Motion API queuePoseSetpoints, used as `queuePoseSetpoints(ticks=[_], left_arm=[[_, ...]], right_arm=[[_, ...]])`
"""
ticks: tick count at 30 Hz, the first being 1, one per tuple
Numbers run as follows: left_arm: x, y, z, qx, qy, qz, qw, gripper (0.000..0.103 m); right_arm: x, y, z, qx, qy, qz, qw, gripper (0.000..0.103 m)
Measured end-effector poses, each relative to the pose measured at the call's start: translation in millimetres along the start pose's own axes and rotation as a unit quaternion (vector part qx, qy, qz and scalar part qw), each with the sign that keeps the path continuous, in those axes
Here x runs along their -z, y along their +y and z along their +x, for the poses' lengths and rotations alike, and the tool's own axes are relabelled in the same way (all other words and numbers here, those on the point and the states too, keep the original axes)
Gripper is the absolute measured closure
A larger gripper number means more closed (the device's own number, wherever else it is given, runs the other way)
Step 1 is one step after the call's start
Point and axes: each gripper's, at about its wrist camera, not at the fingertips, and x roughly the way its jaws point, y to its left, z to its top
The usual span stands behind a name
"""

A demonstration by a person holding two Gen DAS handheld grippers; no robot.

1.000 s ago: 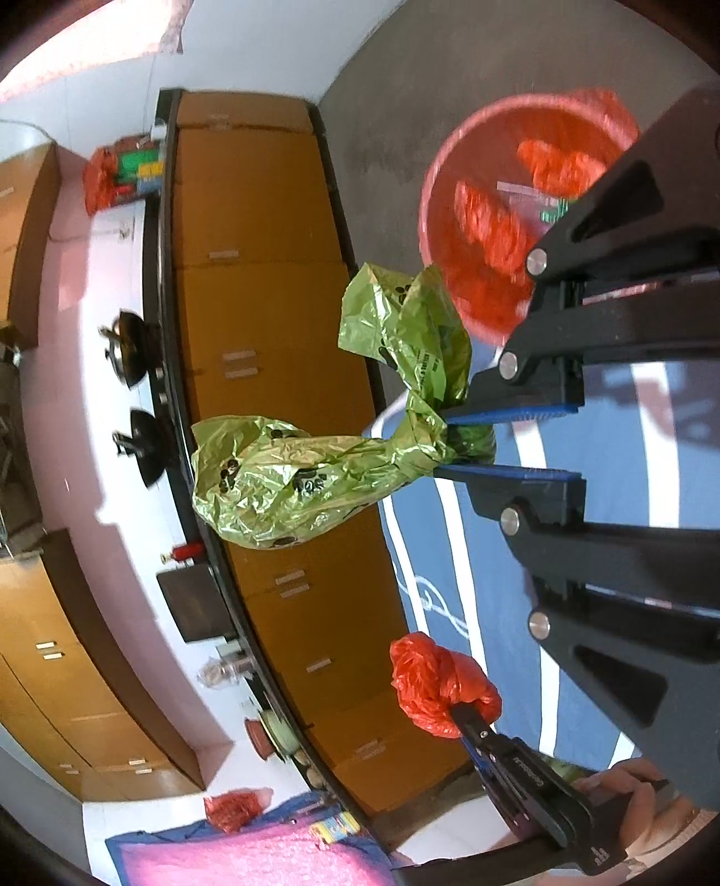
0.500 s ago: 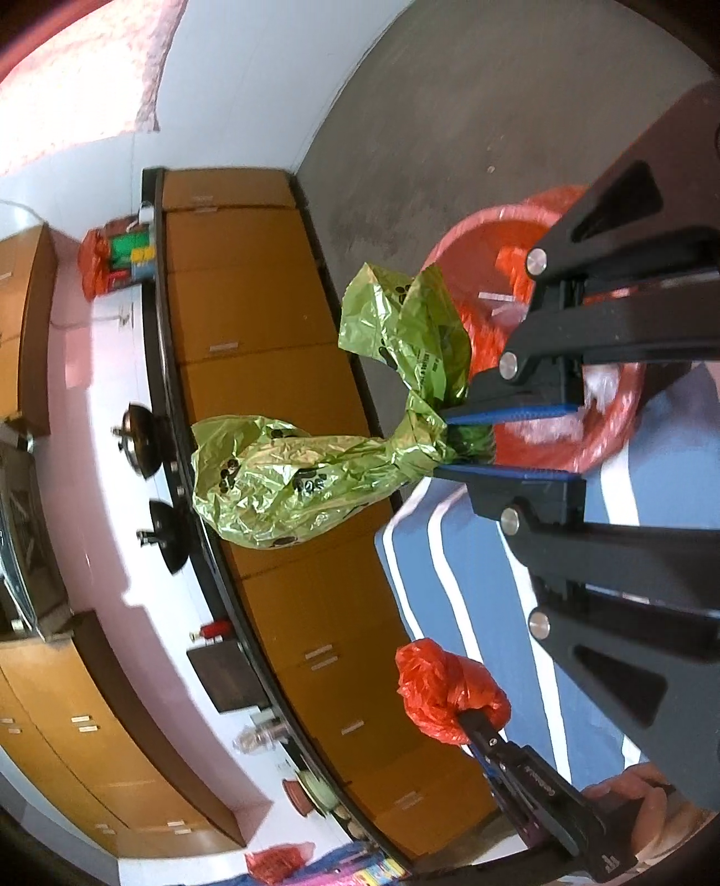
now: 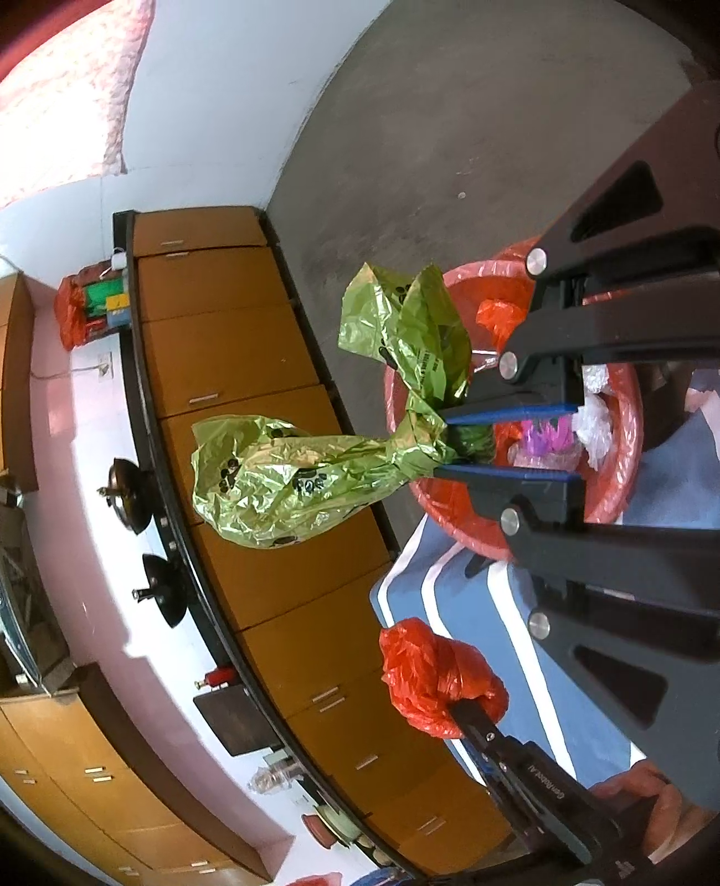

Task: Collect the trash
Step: 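Carry the light green bag with the right gripper while the left carries the red bag to the basket, then open both grippers over the orange basket to drop the bags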

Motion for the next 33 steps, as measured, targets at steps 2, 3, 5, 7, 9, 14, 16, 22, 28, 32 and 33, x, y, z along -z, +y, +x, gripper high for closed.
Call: queuePoseSetpoints(ticks=[2, 3, 5, 7, 9, 14, 16, 22, 28, 32, 33], left_arm=[[0.3, -3.9, 7.1, 0.007, 0.003, 0.001, 1.0, 0.083], [0.5, -5.7, 10.7, 0.01, 0.005, 0.0, 0.9999, 0.083], [1.5, -9.3, 18.3, 0.017, 0.009, 0.0, 0.9998, 0.083], [2.4, -13.9, 26.4, 0.021, 0.014, 0.001, 0.9997, 0.083], [3.8, -18.6, 34.3, 0.025, 0.019, 0.004, 0.9995, 0.083], [4.0, -29.5, 53.8, 0.038, 0.029, 0.008, 0.9988, 0.083], [3.7, -33.4, 59.9, 0.043, 0.032, 0.012, 0.9985, 0.083], [3.6, -40.8, 75.5, 0.051, 0.038, 0.019, 0.9978, 0.083], [4.6, -43.8, 87.5, 0.06, 0.043, 0.024, 0.997, 0.083], [5.1, -47.3, 91.5, 0.063, 0.043, 0.026, 0.9967, 0.083], [4.0, -46.1, 93.4, 0.064, 0.043, 0.027, 0.9967, 0.083]], right_arm=[[-0.5, -2.5, 5.0, 0.002, 0.003, 0.003, 1.0, 0.088], [-0.2, -3.3, 7.5, 0.003, 0.005, 0.004, 1.0, 0.088], [0.8, -7.9, 13.7, 0.004, 0.009, 0.007, 1.0, 0.088], [0.8, -11.3, 19.8, 0.008, 0.012, 0.012, 1.0, 0.088], [0.6, -13.6, 24.7, 0.01, 0.015, 0.017, 1.0, 0.088], [-1.6, -18.5, 38.7, 0.016, 0.021, 0.029, 0.999, 0.088], [-1.1, -20.9, 43.0, 0.017, 0.022, 0.033, 0.999, 0.088], [-0.5, -24.4, 57.0, 0.018, 0.028, 0.04, 0.999, 0.088], [0.7, -25.7, 64.4, 0.017, 0.028, 0.042, 0.999, 0.088], [1.9, -27.3, 66.5, 0.017, 0.026, 0.045, 0.999, 0.087], [2.3, -27.1, 66.4, 0.019, 0.023, 0.044, 0.999, 0.087]])
